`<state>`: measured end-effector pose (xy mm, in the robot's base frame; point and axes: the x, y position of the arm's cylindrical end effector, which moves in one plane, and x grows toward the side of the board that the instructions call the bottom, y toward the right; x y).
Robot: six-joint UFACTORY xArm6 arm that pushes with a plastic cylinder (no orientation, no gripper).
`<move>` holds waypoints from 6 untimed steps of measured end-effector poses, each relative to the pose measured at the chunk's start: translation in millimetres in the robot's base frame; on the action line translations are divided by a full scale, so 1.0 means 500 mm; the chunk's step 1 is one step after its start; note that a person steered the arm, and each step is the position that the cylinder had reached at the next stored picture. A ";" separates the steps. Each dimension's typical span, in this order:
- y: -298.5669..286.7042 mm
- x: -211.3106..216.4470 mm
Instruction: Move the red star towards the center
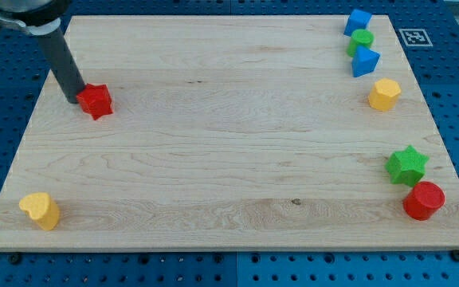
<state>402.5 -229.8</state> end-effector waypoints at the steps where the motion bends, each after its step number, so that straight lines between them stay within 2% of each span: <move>1: 0.008 0.046; 4: 0.143 0.038; 6: 0.280 -0.046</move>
